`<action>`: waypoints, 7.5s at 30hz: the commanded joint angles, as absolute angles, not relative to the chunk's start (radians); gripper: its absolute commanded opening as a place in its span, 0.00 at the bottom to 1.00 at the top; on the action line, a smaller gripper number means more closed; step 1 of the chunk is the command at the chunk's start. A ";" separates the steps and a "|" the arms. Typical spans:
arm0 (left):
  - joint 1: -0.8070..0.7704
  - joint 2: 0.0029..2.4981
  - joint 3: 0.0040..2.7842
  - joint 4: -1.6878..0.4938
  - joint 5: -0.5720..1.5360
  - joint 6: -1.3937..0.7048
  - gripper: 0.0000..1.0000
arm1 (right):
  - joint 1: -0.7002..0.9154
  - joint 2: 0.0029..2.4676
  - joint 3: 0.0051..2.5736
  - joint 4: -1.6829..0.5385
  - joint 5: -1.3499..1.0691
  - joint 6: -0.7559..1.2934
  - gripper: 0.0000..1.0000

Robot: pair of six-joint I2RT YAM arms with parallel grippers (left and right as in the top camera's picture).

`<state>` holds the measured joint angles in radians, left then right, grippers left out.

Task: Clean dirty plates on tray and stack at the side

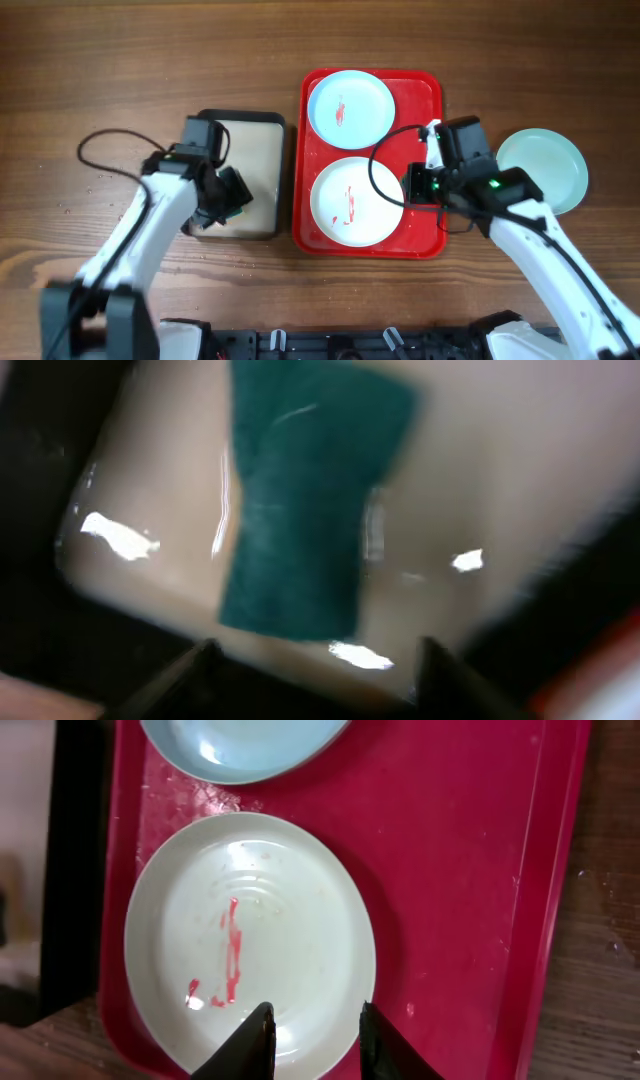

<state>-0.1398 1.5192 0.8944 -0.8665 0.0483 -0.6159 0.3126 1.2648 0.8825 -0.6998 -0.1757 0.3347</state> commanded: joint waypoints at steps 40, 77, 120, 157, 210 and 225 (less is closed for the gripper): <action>-0.139 1.605 0.796 -0.680 0.003 -0.532 0.04 | 0.315 1.240 0.901 -0.745 -0.122 0.343 0.36; -0.611 2.031 1.216 -0.668 0.118 -0.692 0.04 | 0.314 1.790 0.901 -0.533 -0.241 0.369 0.04; -0.703 2.065 1.189 -0.609 0.170 -0.806 0.04 | 0.314 1.790 0.901 -0.563 -0.237 0.340 0.04; -0.176 1.572 1.134 -0.952 0.020 -0.471 0.70 | 0.318 1.082 0.905 -0.698 0.364 0.250 0.04; -0.176 1.434 1.134 -0.995 0.019 -0.471 1.00 | 0.615 1.188 0.917 -0.655 0.162 0.474 0.05; -0.176 1.434 1.134 -0.995 0.019 -0.471 1.00 | -0.677 1.583 0.963 -0.638 -0.131 0.419 0.40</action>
<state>-0.1810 1.4479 1.1194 -0.9943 0.0135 -0.4759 -0.6781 1.5379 0.9470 -0.6270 -0.1001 0.4217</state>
